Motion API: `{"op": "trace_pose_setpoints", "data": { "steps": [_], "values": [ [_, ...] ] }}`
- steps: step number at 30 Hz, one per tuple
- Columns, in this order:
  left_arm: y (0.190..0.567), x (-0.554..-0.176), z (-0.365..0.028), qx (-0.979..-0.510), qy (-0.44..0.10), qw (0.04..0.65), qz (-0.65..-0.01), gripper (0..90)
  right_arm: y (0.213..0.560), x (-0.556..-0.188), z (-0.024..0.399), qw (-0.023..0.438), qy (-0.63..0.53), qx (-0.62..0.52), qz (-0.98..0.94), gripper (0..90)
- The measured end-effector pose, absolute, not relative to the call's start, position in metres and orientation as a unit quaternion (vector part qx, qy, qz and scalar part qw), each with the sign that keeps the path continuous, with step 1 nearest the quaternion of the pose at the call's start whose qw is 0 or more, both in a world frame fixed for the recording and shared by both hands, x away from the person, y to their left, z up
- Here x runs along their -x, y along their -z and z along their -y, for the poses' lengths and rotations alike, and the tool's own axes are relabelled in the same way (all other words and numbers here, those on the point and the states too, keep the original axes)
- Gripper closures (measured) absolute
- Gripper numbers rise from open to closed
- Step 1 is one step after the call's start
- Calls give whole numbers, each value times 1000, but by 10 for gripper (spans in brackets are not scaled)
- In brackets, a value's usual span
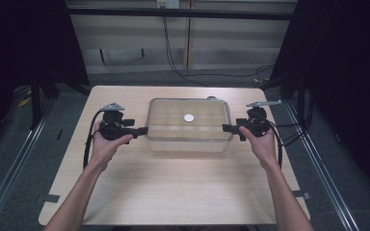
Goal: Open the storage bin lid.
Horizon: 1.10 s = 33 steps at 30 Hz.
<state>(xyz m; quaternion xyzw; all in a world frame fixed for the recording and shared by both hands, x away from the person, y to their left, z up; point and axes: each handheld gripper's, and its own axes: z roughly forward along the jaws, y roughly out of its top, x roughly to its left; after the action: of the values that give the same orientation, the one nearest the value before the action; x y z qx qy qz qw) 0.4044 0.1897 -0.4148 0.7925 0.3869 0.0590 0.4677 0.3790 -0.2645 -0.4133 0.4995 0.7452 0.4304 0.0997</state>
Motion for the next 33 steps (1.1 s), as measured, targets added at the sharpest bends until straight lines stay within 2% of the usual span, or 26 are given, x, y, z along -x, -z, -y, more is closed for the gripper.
{"op": "trace_pose_setpoints", "data": {
  "steps": [4,9,18,21,26,30,33],
  "values": [
    [416,-410,-185,-798,-63,457,-388,217,419,-388,264,92,-420,-503,-749,175],
    [424,-418,-181,-797,-52,453,-396,212,429,-395,261,82,-405,-505,-758,212],
    [437,-425,-174,-800,-40,443,-403,189,437,-402,255,69,-400,-508,-760,139],
    [439,-425,-170,-804,-33,441,-397,186,438,-404,253,79,-392,-511,-761,155],
    [439,-429,-165,-812,-37,430,-392,185,442,-407,251,68,-383,-514,-764,149],
    [442,-429,-161,-815,-34,430,-386,185,445,-411,248,52,-386,-514,-764,131],
    [443,-429,-160,-817,-28,431,-383,187,445,-414,245,57,-381,-515,-766,109]
  ]
}}
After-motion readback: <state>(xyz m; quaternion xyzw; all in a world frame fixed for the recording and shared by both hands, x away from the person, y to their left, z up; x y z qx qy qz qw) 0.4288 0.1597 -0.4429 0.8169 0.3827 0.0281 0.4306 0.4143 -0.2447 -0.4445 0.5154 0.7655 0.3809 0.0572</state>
